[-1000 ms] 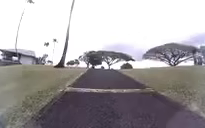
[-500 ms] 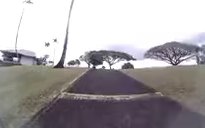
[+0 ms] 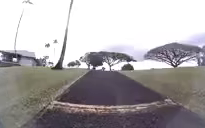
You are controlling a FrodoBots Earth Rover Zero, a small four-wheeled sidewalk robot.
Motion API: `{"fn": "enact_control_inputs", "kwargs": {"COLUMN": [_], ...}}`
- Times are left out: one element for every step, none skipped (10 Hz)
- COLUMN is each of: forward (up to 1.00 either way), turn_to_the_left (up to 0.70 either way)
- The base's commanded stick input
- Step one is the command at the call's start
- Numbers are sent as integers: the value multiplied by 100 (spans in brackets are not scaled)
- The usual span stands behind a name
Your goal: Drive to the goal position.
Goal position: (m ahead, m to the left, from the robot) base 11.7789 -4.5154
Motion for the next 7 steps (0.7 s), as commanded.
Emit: {"fn": "enact_control_inputs", "kwargs": {"forward": [84, 84, 84, 84, 84, 84, 84], "turn_to_the_left": [0, 0, 0, 0, 0, 0, 0]}}
